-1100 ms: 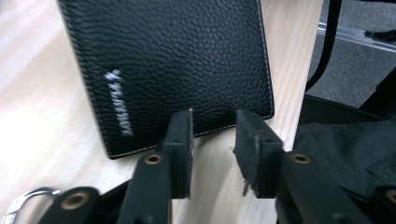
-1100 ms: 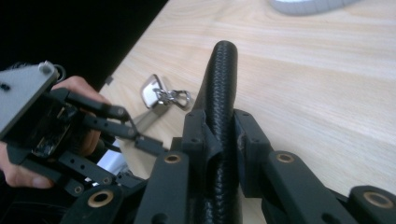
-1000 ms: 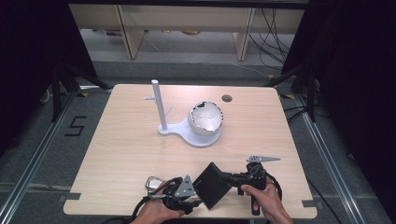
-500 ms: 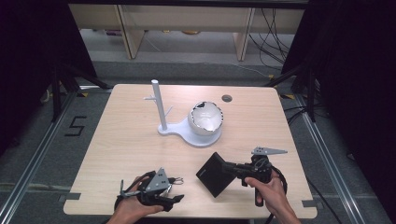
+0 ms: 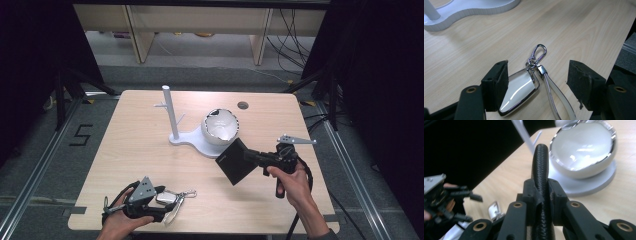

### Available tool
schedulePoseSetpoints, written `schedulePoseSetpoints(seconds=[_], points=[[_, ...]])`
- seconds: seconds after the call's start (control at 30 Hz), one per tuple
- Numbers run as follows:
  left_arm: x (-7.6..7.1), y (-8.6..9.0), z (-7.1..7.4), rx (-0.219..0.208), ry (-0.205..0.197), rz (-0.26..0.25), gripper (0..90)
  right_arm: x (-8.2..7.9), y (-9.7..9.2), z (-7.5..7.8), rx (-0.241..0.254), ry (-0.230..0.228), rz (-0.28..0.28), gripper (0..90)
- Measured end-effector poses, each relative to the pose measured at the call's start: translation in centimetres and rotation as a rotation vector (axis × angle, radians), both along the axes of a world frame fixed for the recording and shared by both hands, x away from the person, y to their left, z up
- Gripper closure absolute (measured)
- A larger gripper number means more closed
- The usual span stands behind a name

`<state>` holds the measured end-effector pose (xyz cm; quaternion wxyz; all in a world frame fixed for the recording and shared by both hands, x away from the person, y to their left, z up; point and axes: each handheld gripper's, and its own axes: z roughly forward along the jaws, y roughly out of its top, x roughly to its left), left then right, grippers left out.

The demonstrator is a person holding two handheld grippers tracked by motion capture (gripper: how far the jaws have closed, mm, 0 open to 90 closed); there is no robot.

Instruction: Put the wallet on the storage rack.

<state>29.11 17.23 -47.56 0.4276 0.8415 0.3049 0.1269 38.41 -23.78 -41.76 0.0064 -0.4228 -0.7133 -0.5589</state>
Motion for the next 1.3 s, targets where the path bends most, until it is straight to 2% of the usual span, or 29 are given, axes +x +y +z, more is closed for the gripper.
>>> schedulePoseSetpoints(seconds=[0.1,0.13,0.3,0.33,0.37,0.4,0.43,0.5,0.57,0.6,0.63,0.67,0.77,0.8,0.9,0.93,0.97,1.03,1.07,1.1,1.13,1.23,1.27,1.3], points=[[0.0,0.0,-0.1,-0.013,-0.001,0.008,32.6,0.9,-0.4,0.3,0.004,-0.021,-0.017,78.3],[0.0,0.3,0.0,0.017,-0.001,0.013,32.7,1.5,-0.8,0.8,0.008,-0.023,-0.046,78.4],[0.1,0.5,0.0,0.003,-0.004,0.014,32.6,2.7,-1.4,1.8,0.018,-0.005,-0.088,78.4],[0.1,0.6,0.1,0.011,0.002,0.026,32.5,3.4,-1.6,2.2,0.02,-0.014,-0.105,78.4],[0.1,0.6,0.0,0.007,-0.004,0.023,32.5,3.4,-1.6,2.2,0.02,-0.014,-0.105,78.4],[0.1,0.6,0.0,0.01,-0.002,0.02,32.5,3.9,-1.8,2.3,0.006,-0.049,-0.108,78.4],[0.1,0.6,0.0,0.01,-0.003,0.02,32.4,4.2,-1.8,2.7,0.015,-0.034,-0.116,78.4],[0.1,0.6,0.0,0.012,-0.001,0.02,32.2,4.9,-1.7,3.2,0.007,-0.043,-0.121,78.4],[0.1,0.6,0.0,0.008,-0.003,0.017,32.1,5.4,-1.6,3.5,0.003,-0.05,-0.132,78.4],[0.1,0.5,0.0,-0.013,0.007,0.027,32.1,6.0,-1.4,3.9,0.0,-0.053,-0.138,78.4],[0.1,0.5,0.0,-0.013,0.007,0.027,32.1,6.0,-1.4,3.9,0.0,-0.053,-0.138,78.4],[0.1,0.7,0.0,0.004,0.001,0.016,32.1,6.2,-1.4,3.9,0.005,-0.06,-0.139,78.4],[0.1,0.7,-0.1,0.004,0.001,0.017,32.0,7.3,-1.2,4.2,0.011,-0.052,-0.159,78.4],[0.1,0.6,-0.2,-0.012,0.005,0.033,32.0,7.7,-1.0,4.3,0.006,-0.048,-0.172,78.4],[0.1,0.5,-0.3,-0.011,0.004,0.033,32.0,8.3,-0.9,4.3,0.006,-0.04,-0.18,78.4],[0.1,0.7,-0.2,0.009,0.003,0.018,32.0,8.5,-0.8,4.3,0.004,-0.04,-0.183,78.4],[0.1,0.6,-0.2,0.003,0.008,0.023,32.0,8.9,-0.6,4.4,0.008,-0.022,-0.193,78.4],[0.1,0.6,-0.2,-0.001,0.004,0.03,32.0,9.4,-0.4,4.3,-0.003,-0.039,-0.198,78.4],[0.2,0.7,-0.1,0.018,-0.002,0.025,32.0,9.8,0.0,4.3,0.013,-0.004,-0.207,78.4],[0.2,0.7,-0.1,0.011,-0.006,0.022,32.0,9.8,0.0,4.3,0.013,-0.004,-0.207,78.4],[0.1,0.6,-0.2,-0.011,0.002,0.035,31.9,10.6,0.2,4.0,-0.017,-0.044,-0.211,78.3],[0.0,0.6,-0.2,-0.009,-0.002,0.037,31.9,11.0,0.6,3.9,-0.018,-0.032,-0.212,78.4],[0.1,0.8,-0.1,0.035,-0.005,0.022,31.9,11.2,0.8,3.9,-0.01,-0.012,-0.221,78.4],[0.1,0.7,-0.1,0.02,-0.005,0.026,31.9,11.6,0.9,3.7,-0.022,-0.027,-0.222,78.4]])
